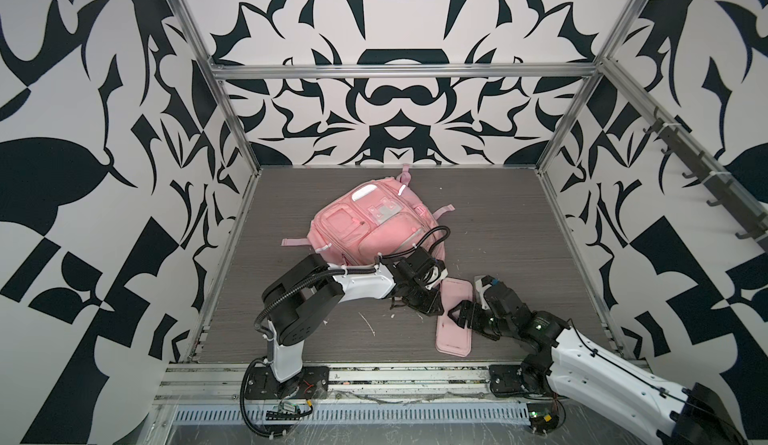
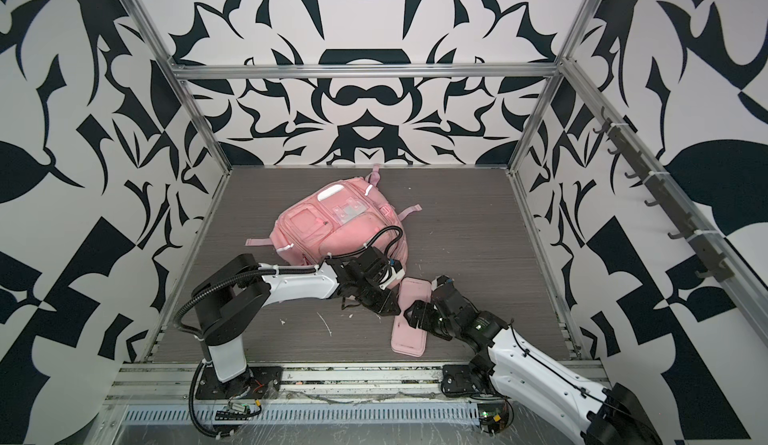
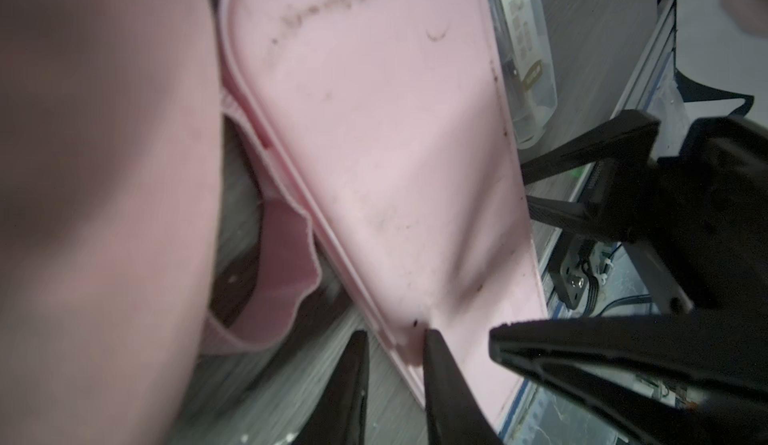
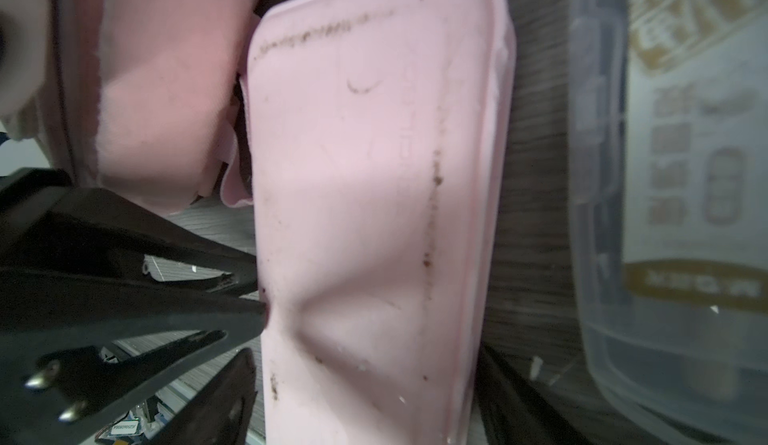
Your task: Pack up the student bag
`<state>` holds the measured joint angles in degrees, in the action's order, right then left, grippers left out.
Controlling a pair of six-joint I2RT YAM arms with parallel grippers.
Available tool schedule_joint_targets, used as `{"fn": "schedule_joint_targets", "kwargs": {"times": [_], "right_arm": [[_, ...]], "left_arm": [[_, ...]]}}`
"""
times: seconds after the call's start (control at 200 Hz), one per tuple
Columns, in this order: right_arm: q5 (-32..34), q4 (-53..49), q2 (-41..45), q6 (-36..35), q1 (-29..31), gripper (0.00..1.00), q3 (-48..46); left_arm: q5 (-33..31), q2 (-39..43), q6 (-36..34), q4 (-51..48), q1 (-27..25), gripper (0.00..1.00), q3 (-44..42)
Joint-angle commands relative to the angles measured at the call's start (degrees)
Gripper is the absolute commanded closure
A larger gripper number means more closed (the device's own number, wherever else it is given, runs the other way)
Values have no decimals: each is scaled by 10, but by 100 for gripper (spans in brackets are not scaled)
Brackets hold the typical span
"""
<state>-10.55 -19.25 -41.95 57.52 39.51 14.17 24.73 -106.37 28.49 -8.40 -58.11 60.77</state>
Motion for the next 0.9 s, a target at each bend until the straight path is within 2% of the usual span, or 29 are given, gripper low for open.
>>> {"fn": "schedule_joint_targets", "kwargs": {"times": [0.0,0.465,0.605,0.895], "right_arm": [[-10,3,9,9,1,16,-15],[-43,47,128,9,1,16,-41],[-49,54,154,10,1,16,-45],[-57,70,159,10,1,20,-44]], "left_arm": [[-6,-16,3,-18,-2,78,4],[-15,-12,0,-24,-2,80,-10],[-14,-10,-5,-23,-1,75,-17],[-14,4,-2,-16,2,71,-33]]}}
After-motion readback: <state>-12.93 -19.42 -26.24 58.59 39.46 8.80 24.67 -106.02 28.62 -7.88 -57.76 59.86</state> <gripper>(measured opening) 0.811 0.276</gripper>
